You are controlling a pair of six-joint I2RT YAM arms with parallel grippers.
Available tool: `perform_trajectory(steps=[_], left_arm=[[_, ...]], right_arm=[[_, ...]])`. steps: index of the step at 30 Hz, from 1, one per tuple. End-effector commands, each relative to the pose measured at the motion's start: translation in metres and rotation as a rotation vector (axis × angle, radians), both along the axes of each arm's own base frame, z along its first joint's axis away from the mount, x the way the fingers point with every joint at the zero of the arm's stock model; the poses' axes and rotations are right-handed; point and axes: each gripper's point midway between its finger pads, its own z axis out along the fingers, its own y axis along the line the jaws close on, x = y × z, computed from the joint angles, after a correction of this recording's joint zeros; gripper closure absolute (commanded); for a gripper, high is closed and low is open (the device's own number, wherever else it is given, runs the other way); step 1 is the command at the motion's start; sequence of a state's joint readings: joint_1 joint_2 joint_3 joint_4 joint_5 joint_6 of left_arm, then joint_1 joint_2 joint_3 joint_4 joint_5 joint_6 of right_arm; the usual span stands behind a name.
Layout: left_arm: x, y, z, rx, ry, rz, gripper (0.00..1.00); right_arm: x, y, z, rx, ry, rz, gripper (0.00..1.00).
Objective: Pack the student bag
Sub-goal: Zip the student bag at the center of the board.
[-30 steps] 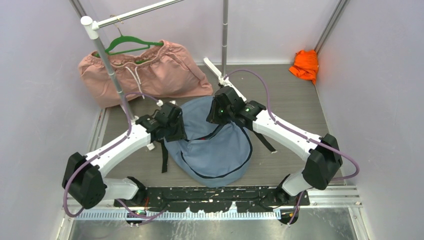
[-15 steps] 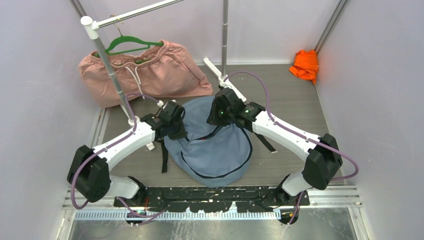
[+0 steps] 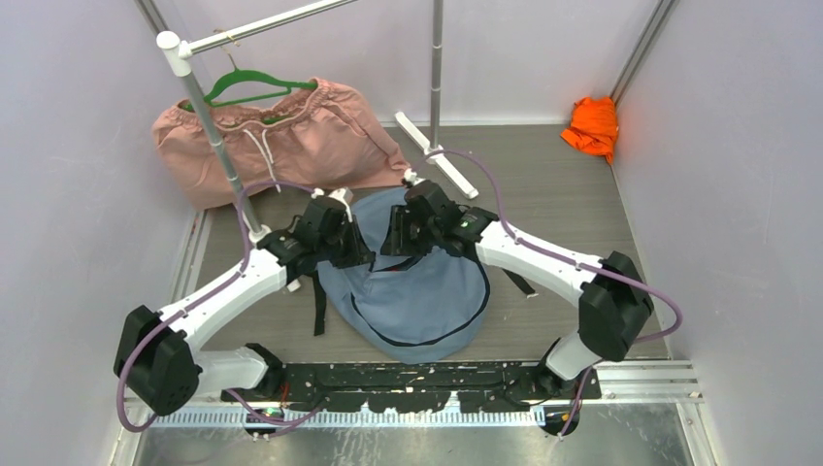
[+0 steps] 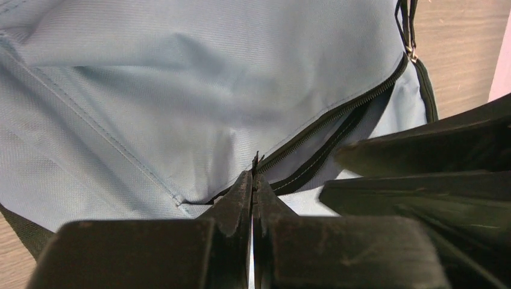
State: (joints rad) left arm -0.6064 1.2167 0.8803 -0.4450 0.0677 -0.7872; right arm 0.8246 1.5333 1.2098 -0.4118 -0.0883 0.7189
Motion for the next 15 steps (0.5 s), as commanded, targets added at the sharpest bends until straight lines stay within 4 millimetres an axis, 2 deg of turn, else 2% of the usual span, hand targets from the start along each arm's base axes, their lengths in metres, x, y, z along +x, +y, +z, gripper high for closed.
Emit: perform_trajectory(steps=[1, 2, 3, 8, 12, 15], left_arm=[[0.005, -0.015, 0.024, -0.044, -0.07, -0.111, 1.0], [0.005, -0.018, 0.024, -0.056, -0.068, -0.122, 1.0], [0.004, -0.022, 0.025, -0.077, -0.071, -0.129, 1.0], [-0.001, -0.032, 0.024, -0.14, -0.049, -0.149, 1.0], [-0.006, -0.03, 0.025, -0.158, -0.065, -0.156, 1.0], [0.0, -0.023, 0.024, -0.144, -0.078, -0.098, 1.0]], right_arm=[[-0.005, 0.02, 0.001, 0.059, -0.072, 0.09, 0.65], [-0.005, 0.02, 0.0, 0.08, -0.104, 0.091, 0.67], [-0.008, 0.016, -0.012, 0.088, -0.122, 0.09, 0.67], [-0.004, 0.021, -0.01, 0.263, -0.203, 0.031, 0.59], [0.003, 0.025, 0.012, 0.393, -0.167, -0.081, 0.58], [-0.004, 0.035, 0.03, 0.48, -0.188, -0.033, 0.6]])
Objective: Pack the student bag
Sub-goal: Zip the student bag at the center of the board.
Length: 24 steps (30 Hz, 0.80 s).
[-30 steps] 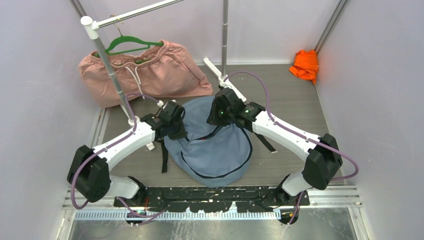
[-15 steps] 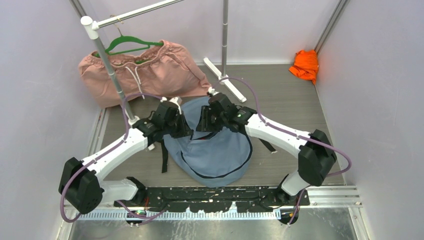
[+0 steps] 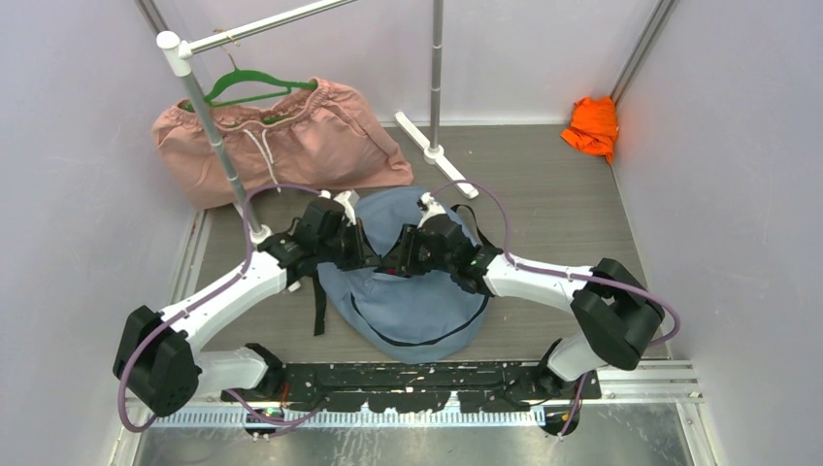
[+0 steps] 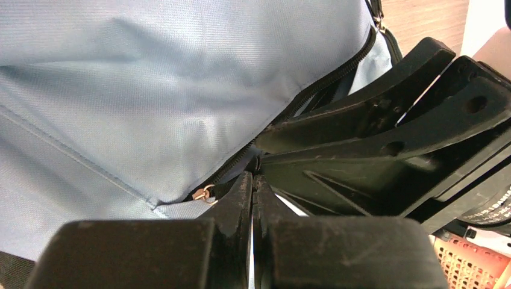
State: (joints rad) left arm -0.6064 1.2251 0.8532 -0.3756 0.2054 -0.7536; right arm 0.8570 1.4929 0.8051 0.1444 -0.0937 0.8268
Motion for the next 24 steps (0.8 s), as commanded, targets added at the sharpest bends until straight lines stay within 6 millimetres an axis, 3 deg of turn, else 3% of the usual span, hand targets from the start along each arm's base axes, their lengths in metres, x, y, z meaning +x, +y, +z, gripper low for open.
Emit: perform_trajectory(steps=[1, 5, 16, 24], left_arm=[[0.012, -0.004, 0.024, -0.072, -0.081, 0.034, 1.0], [0.016, -0.007, 0.025, -0.075, -0.071, 0.037, 1.0], [0.021, -0.013, 0.025, -0.104, -0.041, 0.029, 1.0], [0.015, -0.017, 0.03, -0.159, -0.029, 0.016, 1.0]], right_arm=[[0.007, 0.027, 0.08, 0.272, -0.15, 0.009, 0.6], [0.001, 0.025, 0.062, 0.226, -0.148, 0.033, 0.59], [-0.005, 0.048, 0.062, 0.26, -0.204, 0.053, 0.5], [0.027, 0.04, 0.054, 0.191, -0.238, -0.106, 0.56]])
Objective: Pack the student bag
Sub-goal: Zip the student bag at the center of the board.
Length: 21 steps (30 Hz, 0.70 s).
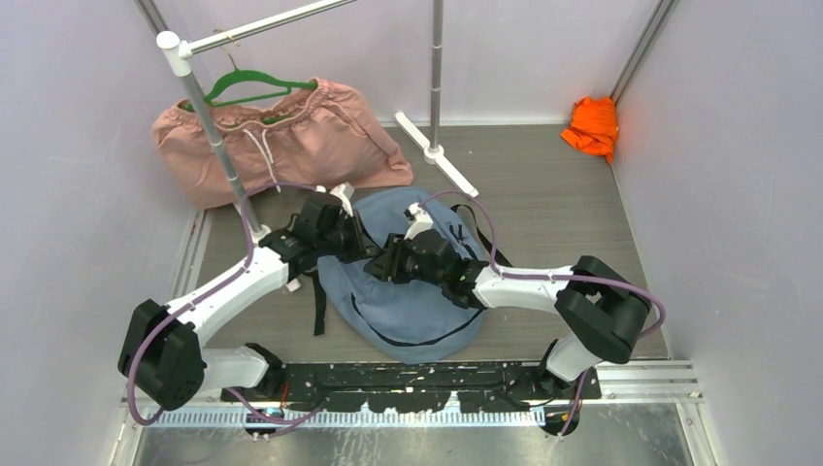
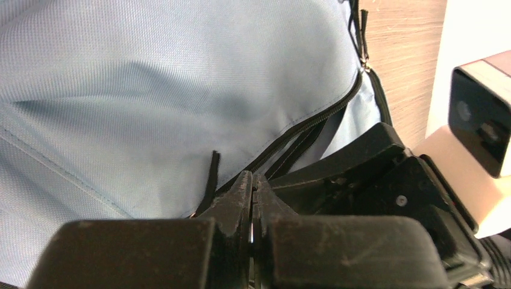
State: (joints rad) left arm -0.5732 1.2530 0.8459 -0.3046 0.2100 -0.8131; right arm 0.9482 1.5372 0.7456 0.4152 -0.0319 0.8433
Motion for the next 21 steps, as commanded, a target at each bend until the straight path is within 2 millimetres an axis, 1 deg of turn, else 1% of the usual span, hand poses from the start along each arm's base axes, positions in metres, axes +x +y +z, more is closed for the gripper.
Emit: perform_trajectory(steps=[1, 4, 6, 8, 10, 11, 14, 16, 19, 21], left_arm=[[-0.002, -0.016, 0.029, -0.106, -0.04, -0.051, 1.0], [-0.003, -0.013, 0.027, -0.098, -0.037, -0.042, 1.0], [-0.003, -0.011, 0.023, -0.097, -0.029, -0.029, 1.0], [-0.003, -0.011, 0.021, -0.105, -0.028, -0.024, 1.0], [-0.003, -0.011, 0.021, -0.108, -0.033, -0.023, 1.0], [-0.003, -0.01, 0.022, -0.108, -0.035, -0.024, 1.0], [-0.002, -0.009, 0.024, -0.105, -0.049, -0.024, 1.0], [-0.002, -0.007, 0.026, -0.099, -0.058, -0.022, 1.0], [0.0, -0.001, 0.029, -0.083, -0.067, -0.006, 1.0], [0.001, 0.007, 0.032, -0.072, -0.075, 0.016, 1.0]], right_arm=[[0.039, 0.005, 0.039, 0.061, -0.111, -0.151, 0.58], [0.047, 0.001, 0.034, 0.025, -0.101, -0.2, 0.67], [0.049, 0.0, 0.036, 0.022, -0.104, -0.21, 0.7], [0.05, -0.004, 0.035, 0.009, -0.104, -0.226, 0.75], [0.051, -0.008, 0.031, -0.006, -0.095, -0.243, 0.76], [0.05, -0.008, 0.029, -0.011, -0.089, -0.241, 0.73], [0.047, 0.003, 0.022, -0.025, -0.056, -0.199, 0.59], [0.044, 0.01, 0.021, -0.028, -0.044, -0.185, 0.52], [0.043, 0.013, 0.015, -0.05, -0.032, -0.188, 0.5], [0.045, 0.012, 0.009, -0.074, -0.015, -0.207, 0.5]])
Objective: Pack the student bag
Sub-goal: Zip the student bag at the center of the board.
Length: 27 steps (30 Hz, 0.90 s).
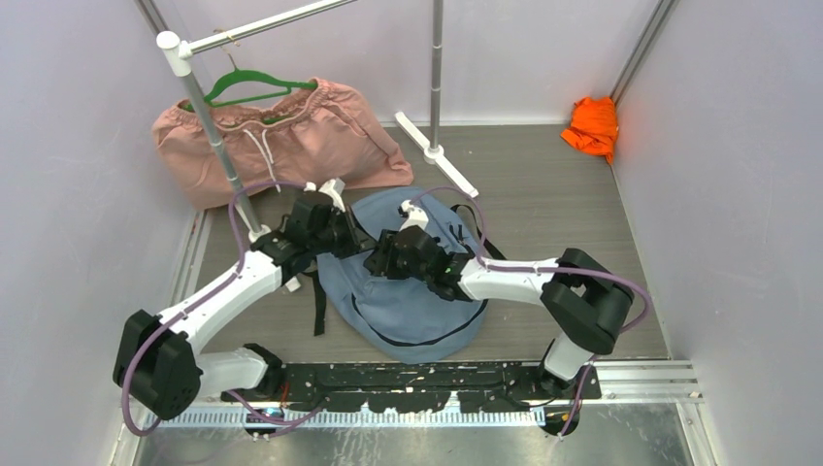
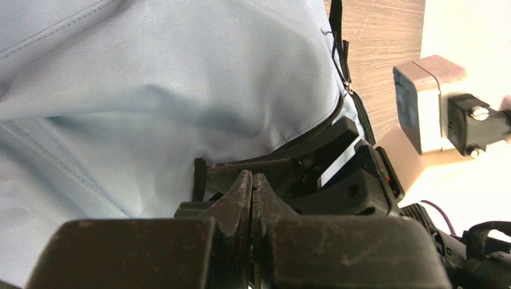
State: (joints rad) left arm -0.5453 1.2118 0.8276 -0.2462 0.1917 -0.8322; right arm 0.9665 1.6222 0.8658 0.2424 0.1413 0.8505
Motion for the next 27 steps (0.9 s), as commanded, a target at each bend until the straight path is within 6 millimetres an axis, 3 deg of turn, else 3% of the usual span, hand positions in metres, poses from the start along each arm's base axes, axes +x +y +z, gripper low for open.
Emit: perform_trajectory(steps=[1, 3, 6, 10, 14, 16, 20, 24, 27], left_arm=[[-0.011, 0.007, 0.019, -0.023, -0.013, -0.027, 0.97], [-0.014, 0.02, 0.021, -0.009, 0.004, 0.002, 0.84], [-0.023, 0.036, 0.016, 0.029, 0.057, 0.026, 0.82], [-0.045, 0.043, 0.004, 0.049, 0.138, 0.01, 0.82], [-0.061, 0.043, -0.003, 0.002, 0.171, 0.012, 0.8], [-0.066, 0.042, -0.007, -0.017, 0.176, 0.008, 0.74], [-0.072, 0.046, -0.018, -0.001, 0.205, 0.017, 0.74], [-0.072, 0.05, -0.021, 0.012, 0.204, 0.039, 0.73], [-0.07, 0.054, -0.022, 0.028, 0.2, 0.061, 0.73]], right_arm=[[0.021, 0.015, 0.029, 0.06, -0.036, -0.072, 0.5], [0.023, 0.014, 0.024, 0.035, -0.016, -0.083, 0.53], [0.024, 0.013, 0.019, -0.006, 0.012, -0.102, 0.65], [0.026, 0.012, 0.021, -0.013, 0.021, -0.118, 0.98], [0.027, 0.012, 0.029, -0.001, 0.011, -0.125, 0.99], [0.026, 0.011, 0.032, 0.0, 0.012, -0.124, 0.99], [0.025, 0.007, 0.032, -0.067, 0.017, -0.109, 0.98], [0.023, 0.007, 0.024, -0.147, 0.049, -0.08, 0.55], [0.018, 0.01, 0.015, -0.168, 0.078, -0.068, 0.51]])
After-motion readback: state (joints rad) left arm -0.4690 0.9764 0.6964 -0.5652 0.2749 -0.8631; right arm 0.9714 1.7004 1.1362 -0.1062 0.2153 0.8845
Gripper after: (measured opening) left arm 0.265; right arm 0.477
